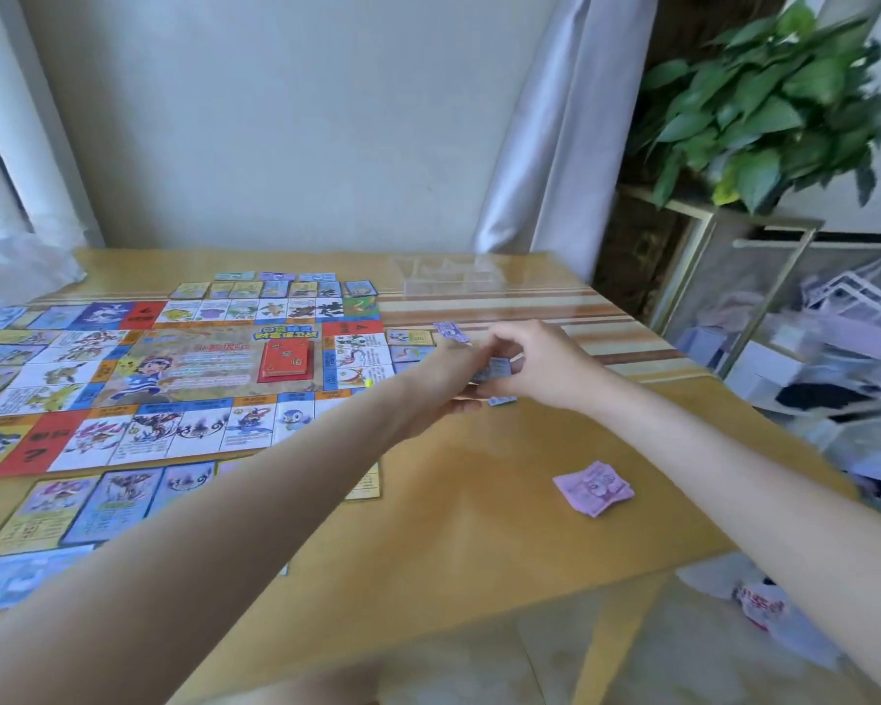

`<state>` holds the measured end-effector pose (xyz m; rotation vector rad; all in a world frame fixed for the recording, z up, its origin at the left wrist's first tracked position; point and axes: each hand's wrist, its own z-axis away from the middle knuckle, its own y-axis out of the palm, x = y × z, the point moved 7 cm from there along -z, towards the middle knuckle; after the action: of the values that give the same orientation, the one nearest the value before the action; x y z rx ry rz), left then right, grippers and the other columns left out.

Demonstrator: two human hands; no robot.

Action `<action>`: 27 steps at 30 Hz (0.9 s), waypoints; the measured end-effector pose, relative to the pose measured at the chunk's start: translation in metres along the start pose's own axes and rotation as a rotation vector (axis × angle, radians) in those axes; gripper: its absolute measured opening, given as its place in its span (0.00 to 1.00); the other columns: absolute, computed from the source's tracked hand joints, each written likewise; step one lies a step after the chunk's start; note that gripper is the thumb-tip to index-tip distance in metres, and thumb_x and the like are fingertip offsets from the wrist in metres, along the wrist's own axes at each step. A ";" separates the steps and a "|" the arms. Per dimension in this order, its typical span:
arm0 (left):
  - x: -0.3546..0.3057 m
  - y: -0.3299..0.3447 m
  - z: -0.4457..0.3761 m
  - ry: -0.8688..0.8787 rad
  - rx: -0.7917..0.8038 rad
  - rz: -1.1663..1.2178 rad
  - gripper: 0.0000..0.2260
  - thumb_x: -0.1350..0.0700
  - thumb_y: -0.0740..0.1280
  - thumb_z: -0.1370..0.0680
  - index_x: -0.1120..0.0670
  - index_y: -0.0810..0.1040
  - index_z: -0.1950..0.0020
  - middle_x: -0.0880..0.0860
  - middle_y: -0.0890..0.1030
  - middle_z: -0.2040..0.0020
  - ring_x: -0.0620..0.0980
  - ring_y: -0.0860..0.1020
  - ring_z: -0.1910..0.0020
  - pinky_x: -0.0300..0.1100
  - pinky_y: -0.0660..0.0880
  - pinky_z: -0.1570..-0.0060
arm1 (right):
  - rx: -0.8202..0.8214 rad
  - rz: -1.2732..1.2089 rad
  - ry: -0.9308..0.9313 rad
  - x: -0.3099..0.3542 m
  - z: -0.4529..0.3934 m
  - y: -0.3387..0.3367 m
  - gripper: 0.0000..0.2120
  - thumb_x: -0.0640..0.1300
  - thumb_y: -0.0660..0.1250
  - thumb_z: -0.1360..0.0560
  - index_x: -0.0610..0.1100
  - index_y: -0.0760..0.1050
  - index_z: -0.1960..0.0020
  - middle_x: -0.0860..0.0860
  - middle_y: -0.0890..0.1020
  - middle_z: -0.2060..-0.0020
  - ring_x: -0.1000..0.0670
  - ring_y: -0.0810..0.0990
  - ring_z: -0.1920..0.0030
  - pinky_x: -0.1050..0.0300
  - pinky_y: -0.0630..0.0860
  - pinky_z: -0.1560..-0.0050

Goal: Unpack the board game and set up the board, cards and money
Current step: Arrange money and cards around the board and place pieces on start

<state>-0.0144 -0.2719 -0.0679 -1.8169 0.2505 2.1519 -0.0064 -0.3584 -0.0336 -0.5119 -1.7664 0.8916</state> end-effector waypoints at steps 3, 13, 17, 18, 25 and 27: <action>-0.001 0.017 -0.006 0.038 -0.046 0.004 0.12 0.62 0.54 0.20 0.53 0.68 0.62 0.50 0.74 0.62 0.42 0.72 0.64 0.30 0.71 0.67 | 0.077 -0.286 0.134 -0.022 0.012 -0.016 0.09 0.34 0.73 0.31 0.45 0.76 0.58 0.54 0.78 0.63 0.61 0.76 0.68 0.70 0.72 0.66; 0.008 0.057 -0.007 0.090 -0.001 -0.718 0.14 0.56 0.62 0.22 0.58 0.74 0.37 0.56 0.77 0.40 0.53 0.76 0.43 0.43 0.73 0.46 | 0.006 -0.213 0.459 -0.111 0.046 -0.058 0.06 0.29 0.68 0.29 0.37 0.79 0.54 0.42 0.81 0.59 0.49 0.78 0.59 0.62 0.75 0.59; 0.015 0.070 0.000 0.023 0.092 -0.864 0.19 0.46 0.65 0.24 0.57 0.77 0.39 0.54 0.78 0.40 0.53 0.76 0.41 0.44 0.72 0.43 | -0.052 0.007 0.505 -0.131 0.053 -0.062 0.08 0.32 0.70 0.29 0.37 0.81 0.51 0.47 0.80 0.63 0.51 0.77 0.60 0.63 0.73 0.60; 0.016 0.076 0.002 0.017 0.125 -0.940 0.22 0.42 0.65 0.25 0.57 0.76 0.39 0.54 0.77 0.40 0.52 0.75 0.41 0.43 0.71 0.44 | -0.065 0.079 0.498 -0.132 0.052 -0.063 0.07 0.33 0.71 0.29 0.39 0.81 0.52 0.48 0.80 0.62 0.51 0.77 0.59 0.62 0.72 0.60; 0.013 0.110 0.010 0.146 0.184 -1.279 0.26 0.44 0.67 0.26 0.60 0.71 0.36 0.56 0.72 0.40 0.53 0.66 0.45 0.42 0.63 0.51 | -0.062 0.419 0.388 -0.125 0.043 -0.061 0.04 0.39 0.72 0.30 0.45 0.80 0.56 0.50 0.78 0.55 0.53 0.73 0.56 0.63 0.67 0.63; 0.011 0.115 0.010 0.159 0.203 -1.307 0.24 0.46 0.66 0.24 0.61 0.70 0.36 0.57 0.72 0.38 0.55 0.68 0.39 0.43 0.63 0.50 | -0.067 0.500 0.365 -0.123 0.041 -0.062 0.06 0.41 0.73 0.30 0.46 0.79 0.54 0.50 0.73 0.53 0.51 0.70 0.52 0.59 0.65 0.57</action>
<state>-0.0652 -0.3753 -0.0850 -1.3565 -0.5346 1.0091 0.0046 -0.4980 -0.0681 -1.1188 -1.3548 1.0025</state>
